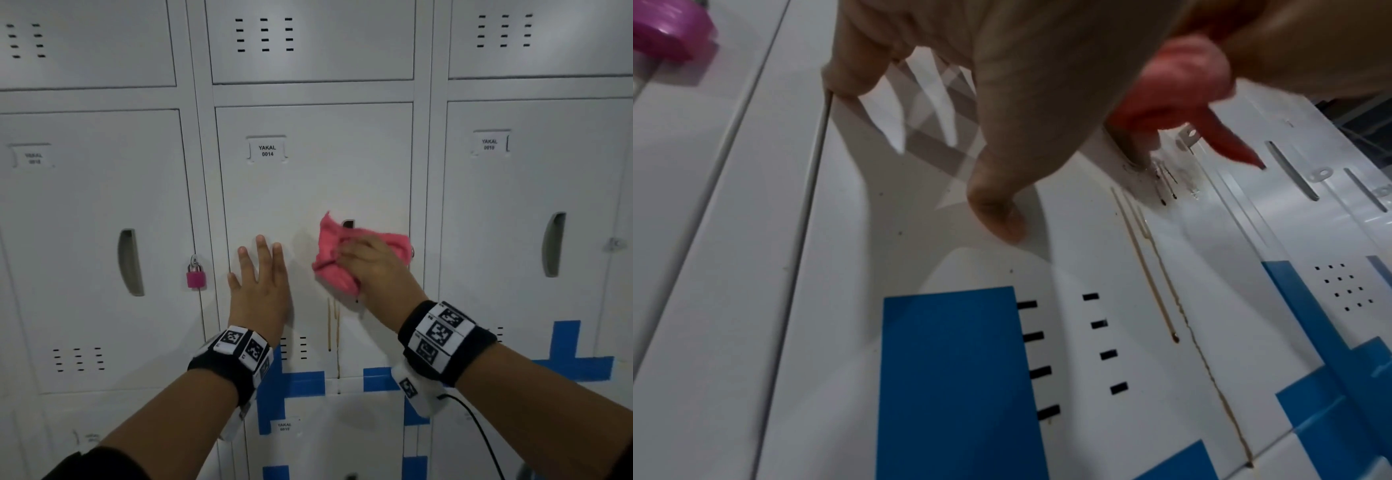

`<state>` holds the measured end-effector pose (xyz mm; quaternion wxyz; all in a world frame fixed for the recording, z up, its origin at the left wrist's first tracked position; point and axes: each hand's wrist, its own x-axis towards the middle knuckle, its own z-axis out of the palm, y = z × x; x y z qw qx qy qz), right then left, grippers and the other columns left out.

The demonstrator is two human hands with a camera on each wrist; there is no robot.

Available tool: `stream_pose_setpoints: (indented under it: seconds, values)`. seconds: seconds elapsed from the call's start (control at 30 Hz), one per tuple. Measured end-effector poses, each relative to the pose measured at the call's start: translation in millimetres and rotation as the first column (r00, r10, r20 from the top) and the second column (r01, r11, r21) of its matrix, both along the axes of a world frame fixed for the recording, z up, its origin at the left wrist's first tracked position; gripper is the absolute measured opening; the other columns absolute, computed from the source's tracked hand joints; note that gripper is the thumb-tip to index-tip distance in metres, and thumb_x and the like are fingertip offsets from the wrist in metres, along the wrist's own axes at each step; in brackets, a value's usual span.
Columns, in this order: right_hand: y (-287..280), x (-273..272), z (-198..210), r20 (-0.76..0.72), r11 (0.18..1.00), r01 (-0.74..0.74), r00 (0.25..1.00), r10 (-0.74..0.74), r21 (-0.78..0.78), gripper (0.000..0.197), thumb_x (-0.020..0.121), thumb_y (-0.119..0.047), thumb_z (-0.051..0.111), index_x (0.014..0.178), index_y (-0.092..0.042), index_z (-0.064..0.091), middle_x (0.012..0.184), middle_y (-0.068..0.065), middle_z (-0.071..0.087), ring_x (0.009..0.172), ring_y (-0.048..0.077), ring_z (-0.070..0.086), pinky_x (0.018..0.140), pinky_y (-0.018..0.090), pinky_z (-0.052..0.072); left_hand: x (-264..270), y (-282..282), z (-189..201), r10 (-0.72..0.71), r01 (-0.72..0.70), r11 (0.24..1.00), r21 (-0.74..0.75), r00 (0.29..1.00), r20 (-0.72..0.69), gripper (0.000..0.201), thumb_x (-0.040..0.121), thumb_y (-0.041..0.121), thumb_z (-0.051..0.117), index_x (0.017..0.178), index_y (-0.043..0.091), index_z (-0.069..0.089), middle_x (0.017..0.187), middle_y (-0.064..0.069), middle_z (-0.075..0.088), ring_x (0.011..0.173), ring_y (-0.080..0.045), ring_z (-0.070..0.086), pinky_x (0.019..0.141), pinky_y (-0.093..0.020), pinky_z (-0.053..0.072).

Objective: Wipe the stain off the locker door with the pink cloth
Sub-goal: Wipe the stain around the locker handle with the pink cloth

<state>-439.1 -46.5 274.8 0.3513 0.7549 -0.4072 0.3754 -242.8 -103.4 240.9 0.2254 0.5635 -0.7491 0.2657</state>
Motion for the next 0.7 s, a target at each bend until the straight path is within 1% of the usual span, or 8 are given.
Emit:
stream_pose_setpoints:
  seconds: [0.03, 0.07, 0.13, 0.2, 0.33, 0.53, 0.63, 0.7]
  values:
    - [1.7, -1.1, 10.6, 0.051, 0.998, -0.004, 0.999, 0.007, -0.059, 0.022, 0.081, -0.01, 0.068, 0.102, -0.011, 0.073, 0.11, 0.004, 0.07, 0.115, 0.02, 0.049, 0.111, 0.017, 0.016, -0.5, 0.2, 0.0, -0.001, 0.001, 1.0, 0.001, 1.0, -0.004, 0.1, 0.086, 0.004, 0.058, 0.145, 0.001, -0.022, 0.154, -0.027, -0.024, 0.141, -0.053, -0.005, 0.112, -0.06, 0.028]
    - [3.5, -2.0, 21.5, 0.101, 0.994, 0.008, 0.995, 0.003, -0.105, 0.027, 0.079, -0.003, 0.07, 0.105, -0.01, 0.072, 0.112, 0.006, 0.069, 0.116, 0.022, 0.049, 0.11, 0.015, 0.013, -0.9, 0.1, -0.2, -0.003, 0.003, 1.0, -0.001, 1.0, -0.003, 0.1, 0.086, 0.005, 0.059, 0.145, 0.001, -0.022, 0.154, -0.027, -0.024, 0.141, -0.053, -0.005, 0.111, -0.061, 0.029]
    - [1.9, -4.6, 39.9, 0.177, 0.991, 0.067, 0.983, -0.045, -0.12, 0.036, 0.077, 0.004, 0.068, 0.111, -0.007, 0.069, 0.118, 0.009, 0.067, 0.118, 0.027, 0.049, 0.108, 0.022, 0.018, -0.6, -1.0, -1.5, -0.004, 0.004, 1.0, -0.012, 1.0, 0.004, 0.103, 0.085, 0.005, 0.061, 0.145, 0.0, -0.022, 0.153, -0.028, -0.023, 0.141, -0.054, -0.004, 0.11, -0.061, 0.03]
    - [-4.7, -5.7, 46.4, 0.184, 0.988, 0.146, 0.974, -0.134, -0.053, 0.038, 0.079, 0.004, 0.063, 0.115, -0.006, 0.067, 0.124, 0.01, 0.063, 0.12, 0.029, 0.047, 0.106, 0.024, 0.022, 0.8, -4.8, -4.3, -0.002, 0.002, 1.0, -0.026, 1.0, 0.019, 0.108, 0.083, 0.009, 0.066, 0.145, -0.001, -0.022, 0.153, -0.03, -0.022, 0.14, -0.055, -0.002, 0.109, -0.061, 0.032]
    - [-15.8, -5.2, 29.2, 0.081, 0.954, 0.298, 0.953, -0.293, -0.046, 0.037, 0.074, 0.003, 0.066, 0.11, -0.002, 0.067, 0.121, 0.012, 0.063, 0.114, 0.034, 0.048, 0.102, 0.037, 0.035, 4.0, -11.6, -8.0, -0.016, 0.017, 0.998, -0.053, 1.0, 0.024, 0.121, 0.078, 0.023, 0.077, 0.145, 0.0, -0.022, 0.153, -0.029, -0.021, 0.14, -0.055, 0.001, 0.107, -0.061, 0.035]
    - [-18.2, 1.5, 14.7, 0.117, 0.933, 0.356, 0.93, -0.348, -0.056, 0.038, 0.074, 0.001, 0.068, 0.112, 0.001, 0.064, 0.115, 0.014, 0.063, 0.106, 0.035, 0.051, 0.097, 0.043, 0.044, 3.8, -12.6, -9.2, -0.019, 0.02, 0.997, -0.074, 1.0, 0.025, 0.121, 0.078, 0.023, 0.077, 0.146, 0.0, -0.02, 0.154, -0.03, -0.019, 0.14, -0.055, 0.003, 0.107, -0.061, 0.035]
    - [-14.2, 5.3, -6.9, 0.153, 0.922, 0.386, 0.91, -0.385, 0.027, 0.048, 0.068, 0.0, 0.076, 0.114, 0.0, 0.063, 0.114, 0.015, 0.061, 0.104, 0.033, 0.051, 0.095, 0.045, 0.045, 4.7, -13.4, -10.0, -0.017, 0.02, 0.997, -0.076, 0.999, 0.032, 0.122, 0.077, 0.023, 0.078, 0.146, 0.0, -0.02, 0.154, -0.03, -0.018, 0.14, -0.055, 0.003, 0.107, -0.06, 0.037]
    - [-8.2, 9.0, -24.9, 0.156, 0.912, 0.392, 0.9, -0.407, 0.119, 0.065, 0.058, -0.008, 0.087, 0.118, 0.001, 0.061, 0.114, 0.016, 0.059, 0.105, 0.033, 0.051, 0.094, 0.045, 0.045, 4.9, -13.5, -9.6, -0.019, 0.021, 0.997, -0.08, 0.999, 0.033, 0.123, 0.076, 0.023, 0.079, 0.146, 0.0, -0.02, 0.154, -0.03, -0.017, 0.14, -0.055, 0.004, 0.106, -0.06, 0.037]
